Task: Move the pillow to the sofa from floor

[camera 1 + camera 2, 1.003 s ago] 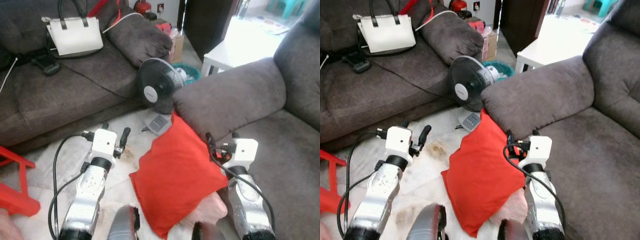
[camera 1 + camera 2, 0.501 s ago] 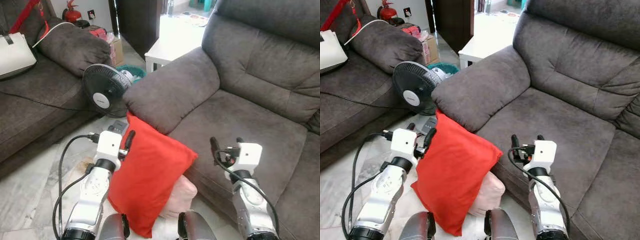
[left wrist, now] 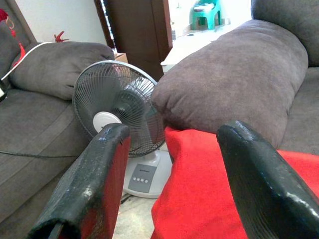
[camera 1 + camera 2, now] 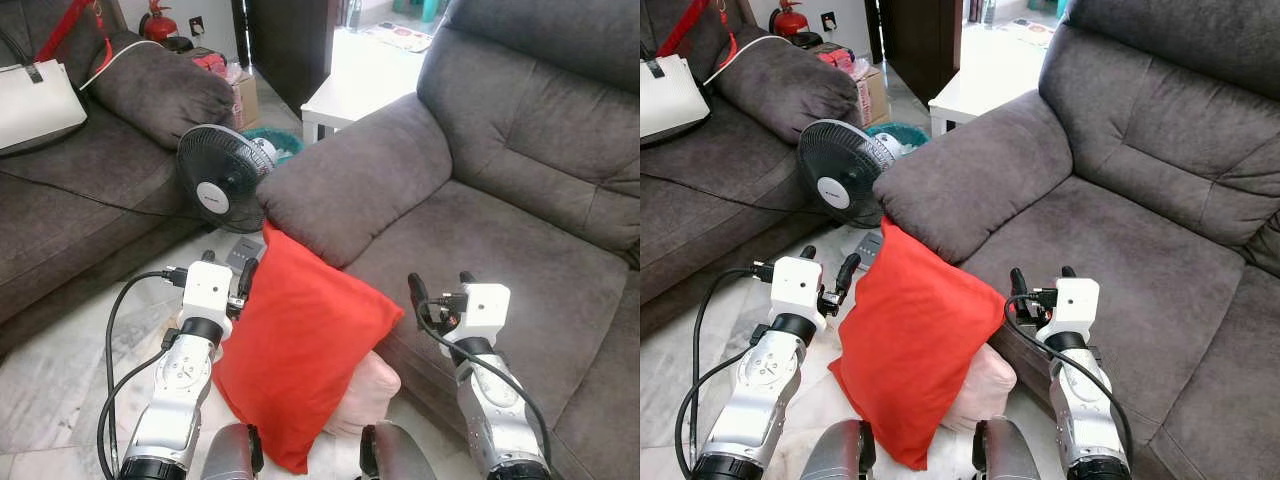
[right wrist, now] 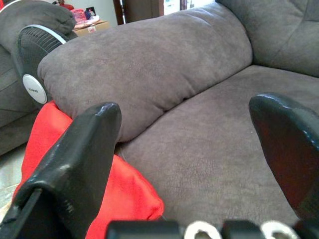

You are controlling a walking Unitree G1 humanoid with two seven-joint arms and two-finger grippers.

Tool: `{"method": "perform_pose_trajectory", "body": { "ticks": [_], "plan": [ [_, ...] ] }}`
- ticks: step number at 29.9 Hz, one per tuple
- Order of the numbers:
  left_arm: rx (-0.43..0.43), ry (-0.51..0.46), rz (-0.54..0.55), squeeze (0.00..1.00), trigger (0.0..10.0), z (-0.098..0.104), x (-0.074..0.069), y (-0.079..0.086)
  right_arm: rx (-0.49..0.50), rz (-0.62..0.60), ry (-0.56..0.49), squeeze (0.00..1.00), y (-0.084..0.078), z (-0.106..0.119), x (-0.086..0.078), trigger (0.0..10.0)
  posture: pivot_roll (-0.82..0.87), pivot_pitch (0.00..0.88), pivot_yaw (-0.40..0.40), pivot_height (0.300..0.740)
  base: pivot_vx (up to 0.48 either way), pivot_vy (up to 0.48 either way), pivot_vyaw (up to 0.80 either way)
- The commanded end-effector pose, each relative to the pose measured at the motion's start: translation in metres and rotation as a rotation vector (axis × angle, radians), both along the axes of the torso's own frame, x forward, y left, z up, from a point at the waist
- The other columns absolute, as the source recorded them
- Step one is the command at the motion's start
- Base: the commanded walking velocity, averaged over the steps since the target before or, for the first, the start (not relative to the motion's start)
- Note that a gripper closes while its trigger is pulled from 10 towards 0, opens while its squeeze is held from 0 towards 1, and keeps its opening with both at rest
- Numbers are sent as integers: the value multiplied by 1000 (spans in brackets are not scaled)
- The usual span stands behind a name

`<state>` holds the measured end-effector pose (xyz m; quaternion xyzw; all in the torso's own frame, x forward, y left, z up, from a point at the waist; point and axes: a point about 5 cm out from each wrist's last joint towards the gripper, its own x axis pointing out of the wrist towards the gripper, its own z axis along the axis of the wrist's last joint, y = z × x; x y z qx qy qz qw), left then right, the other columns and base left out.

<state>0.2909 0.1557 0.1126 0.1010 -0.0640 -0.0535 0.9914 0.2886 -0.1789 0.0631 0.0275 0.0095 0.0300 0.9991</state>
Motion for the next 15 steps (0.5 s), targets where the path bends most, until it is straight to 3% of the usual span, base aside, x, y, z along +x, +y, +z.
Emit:
{"method": "perform_pose_trajectory", "body": {
  "ticks": [1, 3, 15],
  "plan": [
    [-1, -2, 9, 0, 10000, 0, -1, 1, -8, 1, 3, 0, -1, -1, 0, 10000, 133, 84, -27, 625, 251, 0, 0],
    [-1, -1, 10, 0, 10000, 0, -1, 1, 24, -14, 4, 0, -1, -2, -1, 10000, 134, 84, -27, 625, 255, 0, 0],
    [0, 1, 5, 0, 10000, -1, -1, 0, 4, -4, 5, 0, -1, -2, 0, 10000, 131, 84, -26, 625, 272, 0, 0]
  ]
}}
